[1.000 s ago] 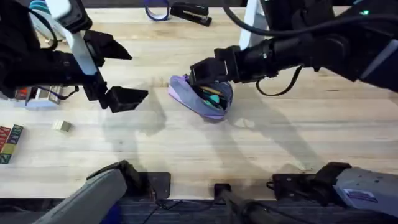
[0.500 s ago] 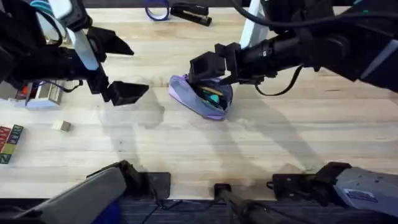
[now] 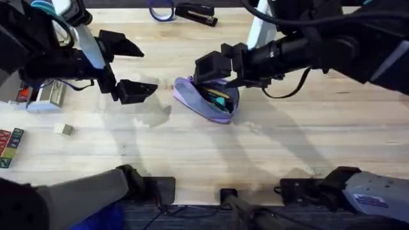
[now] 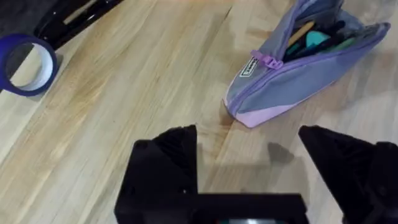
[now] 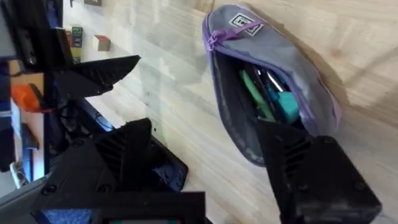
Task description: Unzip the bag, pick up the pens from the table one at a time and place them inside, then zip the bag closed.
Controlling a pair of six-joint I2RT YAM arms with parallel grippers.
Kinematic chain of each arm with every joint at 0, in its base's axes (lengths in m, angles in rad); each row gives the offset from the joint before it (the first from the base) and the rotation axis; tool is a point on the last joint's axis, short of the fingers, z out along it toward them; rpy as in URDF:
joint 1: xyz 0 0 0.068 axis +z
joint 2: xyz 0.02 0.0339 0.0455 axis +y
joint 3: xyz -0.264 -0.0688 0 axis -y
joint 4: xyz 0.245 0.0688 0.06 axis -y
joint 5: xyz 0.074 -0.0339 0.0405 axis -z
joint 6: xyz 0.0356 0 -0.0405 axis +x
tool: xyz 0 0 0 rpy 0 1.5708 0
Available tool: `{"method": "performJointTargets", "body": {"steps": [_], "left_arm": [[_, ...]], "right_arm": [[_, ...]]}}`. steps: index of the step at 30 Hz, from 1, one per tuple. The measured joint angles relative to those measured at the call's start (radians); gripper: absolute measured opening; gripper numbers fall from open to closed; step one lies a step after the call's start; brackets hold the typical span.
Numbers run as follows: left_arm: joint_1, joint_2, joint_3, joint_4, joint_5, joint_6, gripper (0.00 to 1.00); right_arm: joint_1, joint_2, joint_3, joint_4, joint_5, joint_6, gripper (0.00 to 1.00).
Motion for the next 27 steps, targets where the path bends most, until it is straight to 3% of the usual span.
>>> {"method": "performJointTargets", "body": {"steps": [20,27], "left_arm": [[0.0,0.009,0.0,0.027,0.036,0.0,0.993],[0.0,0.009,0.0,0.027,0.036,0.0,0.993]], "right_arm": [[0.0,0.0,0.005,0.025,0.0,0.056,0.996],[0.0,0.0,0.158,-0.077,0.076,0.037,0.996]]}}
